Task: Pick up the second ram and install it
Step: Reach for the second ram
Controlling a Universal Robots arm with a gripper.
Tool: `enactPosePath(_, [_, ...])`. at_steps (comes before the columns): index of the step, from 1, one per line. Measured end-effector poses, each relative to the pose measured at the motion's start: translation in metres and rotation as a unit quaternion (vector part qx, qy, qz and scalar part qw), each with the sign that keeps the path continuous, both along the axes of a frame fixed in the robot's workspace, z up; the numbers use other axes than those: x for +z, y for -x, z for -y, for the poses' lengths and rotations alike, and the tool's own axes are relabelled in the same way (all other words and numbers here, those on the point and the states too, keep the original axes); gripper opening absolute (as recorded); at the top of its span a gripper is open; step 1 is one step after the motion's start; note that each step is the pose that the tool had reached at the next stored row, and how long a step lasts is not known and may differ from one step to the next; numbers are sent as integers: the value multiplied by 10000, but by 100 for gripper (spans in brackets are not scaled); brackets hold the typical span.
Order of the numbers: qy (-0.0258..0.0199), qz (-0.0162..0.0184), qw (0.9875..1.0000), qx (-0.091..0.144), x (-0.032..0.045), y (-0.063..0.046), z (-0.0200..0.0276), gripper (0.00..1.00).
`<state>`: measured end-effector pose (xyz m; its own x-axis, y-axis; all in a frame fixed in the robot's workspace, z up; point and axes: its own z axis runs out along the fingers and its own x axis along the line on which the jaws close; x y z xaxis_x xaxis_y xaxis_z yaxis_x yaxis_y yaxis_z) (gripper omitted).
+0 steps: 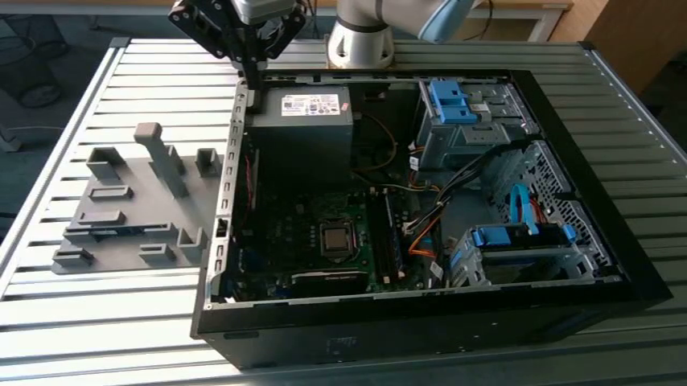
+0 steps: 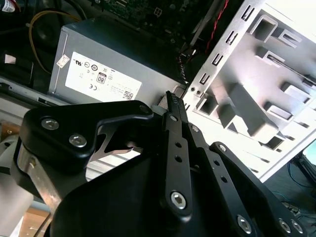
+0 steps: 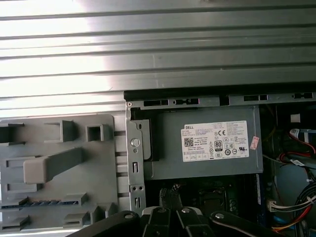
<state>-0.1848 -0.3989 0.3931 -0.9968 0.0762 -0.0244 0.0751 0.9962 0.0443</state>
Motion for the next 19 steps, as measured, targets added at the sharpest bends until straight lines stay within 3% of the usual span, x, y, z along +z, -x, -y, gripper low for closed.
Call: enactPosePath(19, [0, 0, 10000, 0, -1, 101, 0, 11])
